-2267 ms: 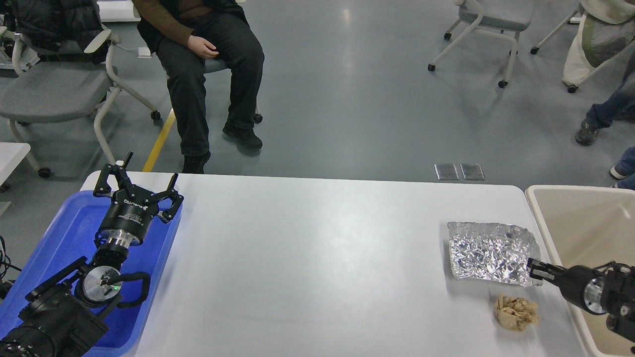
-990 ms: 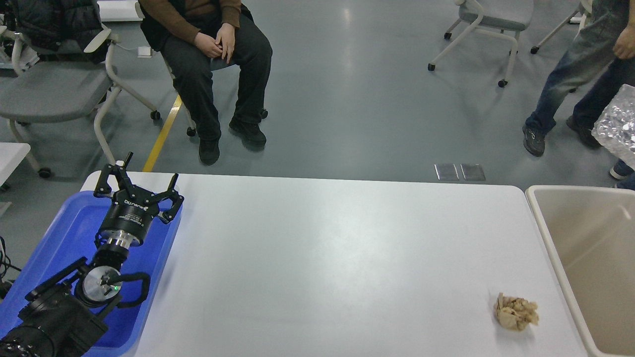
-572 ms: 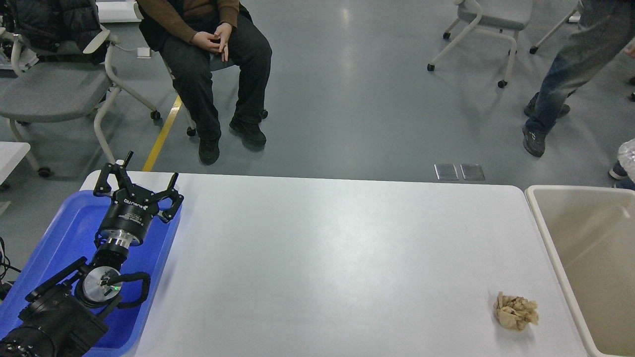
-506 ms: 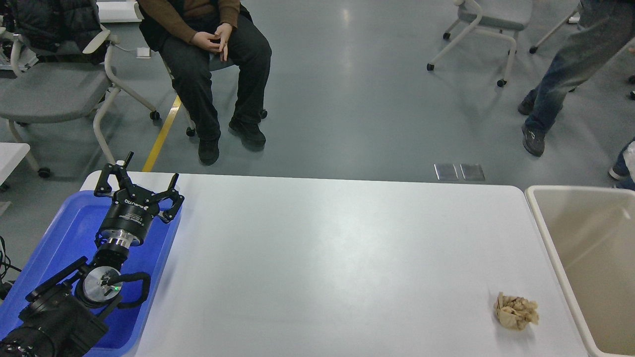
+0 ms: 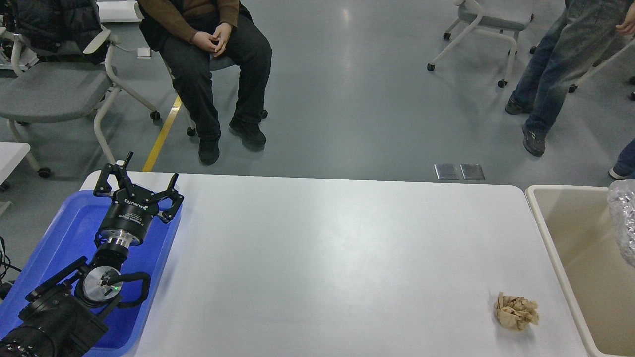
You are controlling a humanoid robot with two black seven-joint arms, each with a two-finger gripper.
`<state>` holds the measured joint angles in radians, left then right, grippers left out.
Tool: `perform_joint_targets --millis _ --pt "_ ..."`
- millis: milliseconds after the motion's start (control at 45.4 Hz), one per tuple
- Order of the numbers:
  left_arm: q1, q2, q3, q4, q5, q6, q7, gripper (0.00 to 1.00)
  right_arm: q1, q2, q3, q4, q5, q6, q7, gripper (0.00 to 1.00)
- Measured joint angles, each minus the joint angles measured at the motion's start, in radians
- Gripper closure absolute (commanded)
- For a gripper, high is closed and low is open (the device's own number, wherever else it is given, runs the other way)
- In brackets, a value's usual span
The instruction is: Tidy desktop
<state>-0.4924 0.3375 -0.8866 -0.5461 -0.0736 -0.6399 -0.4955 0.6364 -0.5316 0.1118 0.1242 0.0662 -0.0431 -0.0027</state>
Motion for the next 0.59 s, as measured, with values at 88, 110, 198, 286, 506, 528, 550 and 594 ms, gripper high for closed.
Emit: perform_joint_targets --millis 88,110,198,286,506,528,550,594 --pt "0.000 0.000 0.000 0.000 0.000 0.000 0.000 0.00 -0.011 0.013 0.000 -0.002 0.014 -0.010 -0.004 0.80" --pt "0.000 0.000 0.000 0.000 0.000 0.000 0.000 0.00 -0.015 0.017 0.000 -0.002 0.017 -0.015 -0.004 0.72" --pt "0.000 0.000 0.000 0.000 0.000 0.000 0.000 0.00 -0.026 0.027 0.000 -0.003 0.025 -0.031 -0.004 0.37" --pt "0.000 0.000 0.000 0.000 0.000 0.000 0.000 0.00 -0.034 0.035 0.000 -0.004 0.030 -0.042 -0.004 0.24" --pt "0.000 0.000 0.000 0.000 0.000 -0.001 0.000 0.00 -0.043 0.043 0.003 -0.004 0.037 -0.058 -0.003 0.00" --pt "0.000 0.000 0.000 0.000 0.000 -0.001 0.000 0.00 -0.043 0.043 0.003 -0.004 0.037 -0.059 -0.002 0.00" --pt "0.000 0.000 0.000 0.000 0.000 -0.001 0.000 0.00 -0.043 0.043 0.003 -0.004 0.038 -0.059 -0.002 0.00" --pt "0.000 0.000 0.000 0.000 0.000 -0.001 0.000 0.00 -0.042 0.043 0.003 -0.004 0.038 -0.060 -0.002 0.00"
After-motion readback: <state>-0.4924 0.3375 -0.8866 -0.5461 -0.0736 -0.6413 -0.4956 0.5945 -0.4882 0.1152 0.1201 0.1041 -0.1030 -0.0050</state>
